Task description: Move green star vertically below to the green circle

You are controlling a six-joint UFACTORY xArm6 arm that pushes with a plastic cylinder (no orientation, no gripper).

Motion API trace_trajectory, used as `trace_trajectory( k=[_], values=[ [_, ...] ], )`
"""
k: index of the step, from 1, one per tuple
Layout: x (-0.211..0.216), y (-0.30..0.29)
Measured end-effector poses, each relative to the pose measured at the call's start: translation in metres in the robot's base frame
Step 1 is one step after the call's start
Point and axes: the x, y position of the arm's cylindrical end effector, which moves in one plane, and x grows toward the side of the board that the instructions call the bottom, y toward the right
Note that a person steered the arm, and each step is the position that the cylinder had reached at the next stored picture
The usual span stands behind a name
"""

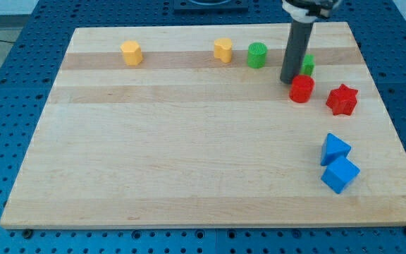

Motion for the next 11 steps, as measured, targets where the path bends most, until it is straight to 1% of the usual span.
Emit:
trace_trajectory(
  k=[1, 2, 4, 5, 6, 7, 8, 11],
  values=[
    [0.011, 0.002],
    [0.009, -0.007],
    [0.0, 0.027],
    [-0.004, 0.058],
    [-0.03, 0.061],
    [-0.064, 0.028],
    [-0.084, -0.01],
    [-0.08, -0.007]
  ],
)
